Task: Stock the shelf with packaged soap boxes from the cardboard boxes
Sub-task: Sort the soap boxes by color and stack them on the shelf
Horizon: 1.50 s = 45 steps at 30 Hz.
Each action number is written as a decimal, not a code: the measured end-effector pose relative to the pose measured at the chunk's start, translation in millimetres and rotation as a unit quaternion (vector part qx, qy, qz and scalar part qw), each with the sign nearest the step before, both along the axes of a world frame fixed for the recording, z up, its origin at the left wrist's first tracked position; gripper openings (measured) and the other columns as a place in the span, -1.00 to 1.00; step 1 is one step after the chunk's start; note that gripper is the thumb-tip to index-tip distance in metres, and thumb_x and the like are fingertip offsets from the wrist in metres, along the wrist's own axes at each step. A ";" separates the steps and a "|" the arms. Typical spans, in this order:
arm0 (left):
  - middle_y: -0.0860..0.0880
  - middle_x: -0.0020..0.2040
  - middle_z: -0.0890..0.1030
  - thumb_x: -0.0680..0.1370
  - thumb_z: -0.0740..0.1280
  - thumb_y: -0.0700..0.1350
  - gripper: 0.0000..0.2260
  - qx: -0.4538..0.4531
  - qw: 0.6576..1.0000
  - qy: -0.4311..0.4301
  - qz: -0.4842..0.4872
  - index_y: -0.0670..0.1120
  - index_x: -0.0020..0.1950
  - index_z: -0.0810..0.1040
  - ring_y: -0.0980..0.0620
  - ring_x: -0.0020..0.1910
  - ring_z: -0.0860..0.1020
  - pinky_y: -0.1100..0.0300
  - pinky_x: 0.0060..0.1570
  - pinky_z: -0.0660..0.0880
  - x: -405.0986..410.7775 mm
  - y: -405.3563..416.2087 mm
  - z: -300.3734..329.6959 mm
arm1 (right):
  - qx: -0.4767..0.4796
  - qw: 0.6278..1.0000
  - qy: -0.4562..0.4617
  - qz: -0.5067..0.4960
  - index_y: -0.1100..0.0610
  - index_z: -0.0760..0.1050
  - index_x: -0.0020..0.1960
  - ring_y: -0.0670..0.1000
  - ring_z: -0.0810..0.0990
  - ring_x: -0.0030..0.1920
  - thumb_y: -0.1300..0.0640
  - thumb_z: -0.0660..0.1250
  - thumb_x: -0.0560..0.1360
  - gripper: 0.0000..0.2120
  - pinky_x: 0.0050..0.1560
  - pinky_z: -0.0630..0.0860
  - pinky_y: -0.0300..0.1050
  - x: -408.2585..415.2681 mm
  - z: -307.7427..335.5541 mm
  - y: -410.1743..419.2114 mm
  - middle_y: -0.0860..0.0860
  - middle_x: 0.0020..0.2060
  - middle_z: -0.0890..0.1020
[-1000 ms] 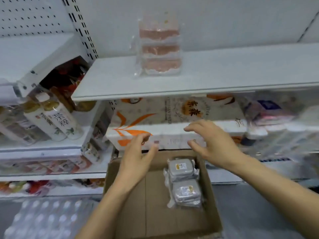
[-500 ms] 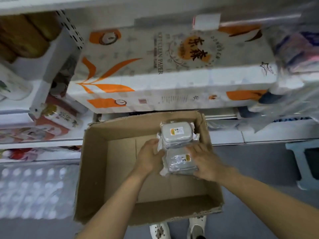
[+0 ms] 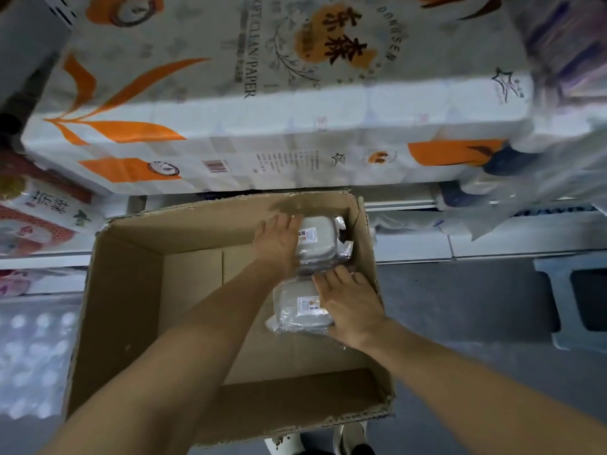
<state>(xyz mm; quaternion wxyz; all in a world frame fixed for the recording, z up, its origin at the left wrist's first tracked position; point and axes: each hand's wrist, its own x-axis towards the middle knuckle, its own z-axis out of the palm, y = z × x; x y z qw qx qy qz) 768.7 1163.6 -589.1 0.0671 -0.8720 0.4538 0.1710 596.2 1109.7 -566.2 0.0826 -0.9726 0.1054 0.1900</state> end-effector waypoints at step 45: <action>0.11 0.03 0.34 0.29 0.50 0.16 -0.38 -0.440 0.881 0.084 0.156 0.06 0.26 0.37 0.08 0.04 0.43 0.12 0.04 0.53 -105.3 -70.2 441.1 | 0.163 0.839 -0.303 -0.422 0.10 0.29 0.30 0.12 0.49 0.09 -0.19 0.47 0.33 -0.31 0.03 0.48 0.01 -107.5 445.8 -263.4 0.08 0.12 0.48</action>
